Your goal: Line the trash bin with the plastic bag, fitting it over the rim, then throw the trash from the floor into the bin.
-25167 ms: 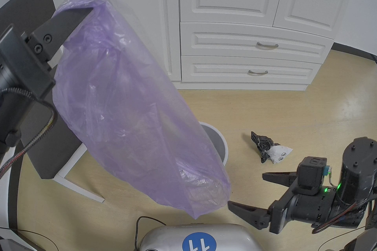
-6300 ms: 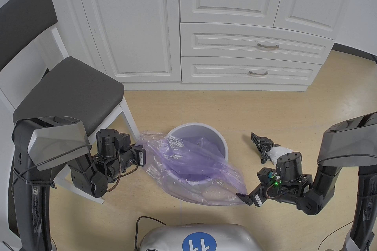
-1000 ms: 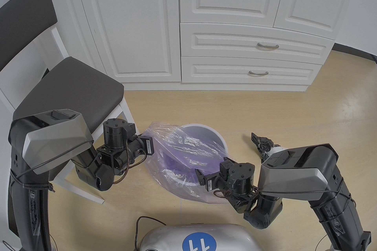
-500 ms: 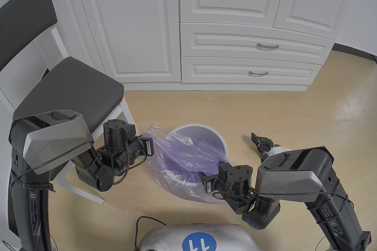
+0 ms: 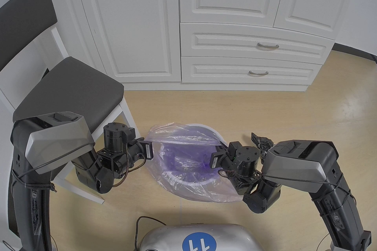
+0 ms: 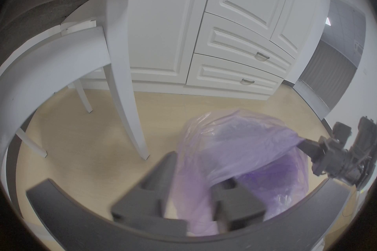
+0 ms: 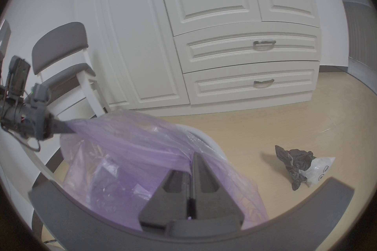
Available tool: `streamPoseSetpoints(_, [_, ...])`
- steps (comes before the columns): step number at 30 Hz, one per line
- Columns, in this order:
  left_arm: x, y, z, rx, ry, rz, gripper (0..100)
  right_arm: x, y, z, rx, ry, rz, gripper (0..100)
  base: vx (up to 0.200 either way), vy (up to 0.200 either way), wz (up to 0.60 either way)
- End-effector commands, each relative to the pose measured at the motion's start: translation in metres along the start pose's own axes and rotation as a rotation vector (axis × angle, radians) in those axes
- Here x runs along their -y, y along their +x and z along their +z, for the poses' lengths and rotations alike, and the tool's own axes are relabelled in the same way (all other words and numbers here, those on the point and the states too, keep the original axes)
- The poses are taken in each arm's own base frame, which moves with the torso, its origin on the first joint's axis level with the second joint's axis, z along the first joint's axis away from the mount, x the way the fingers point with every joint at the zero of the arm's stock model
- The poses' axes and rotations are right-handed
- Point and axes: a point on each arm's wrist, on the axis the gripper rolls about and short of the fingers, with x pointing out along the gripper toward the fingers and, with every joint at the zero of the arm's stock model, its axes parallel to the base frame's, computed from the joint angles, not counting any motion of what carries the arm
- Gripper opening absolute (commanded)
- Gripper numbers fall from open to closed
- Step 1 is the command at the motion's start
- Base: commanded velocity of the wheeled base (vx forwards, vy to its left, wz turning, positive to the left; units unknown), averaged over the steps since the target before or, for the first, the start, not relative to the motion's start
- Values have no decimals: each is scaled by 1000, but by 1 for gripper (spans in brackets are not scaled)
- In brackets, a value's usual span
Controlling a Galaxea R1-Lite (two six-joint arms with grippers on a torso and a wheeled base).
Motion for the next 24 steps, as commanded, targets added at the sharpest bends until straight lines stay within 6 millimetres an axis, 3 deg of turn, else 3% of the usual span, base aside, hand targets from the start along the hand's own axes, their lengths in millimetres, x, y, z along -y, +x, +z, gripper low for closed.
streamPoseSetpoints(1, [3,-17,6,-18,13,-26,100,2,5,-1,28,13,-4,0,0,0,0])
streamPoseSetpoints(8, [6,-34,12,-60,28,-92,100,8,21,8,96,42,-23,0,0,0,0])
streamPoseSetpoints(13, [18,-62,28,-55,102,-124,100,4,48,30,156,91,-25,0,0,0,0])
streamPoseSetpoints(18, [20,-64,33,-30,104,-120,100,-3,63,41,185,127,-16,0,0,0,0])
streamPoseSetpoints(24, [27,-64,34,-11,108,-125,100,-1,84,36,233,154,-46,0,0,0,0])
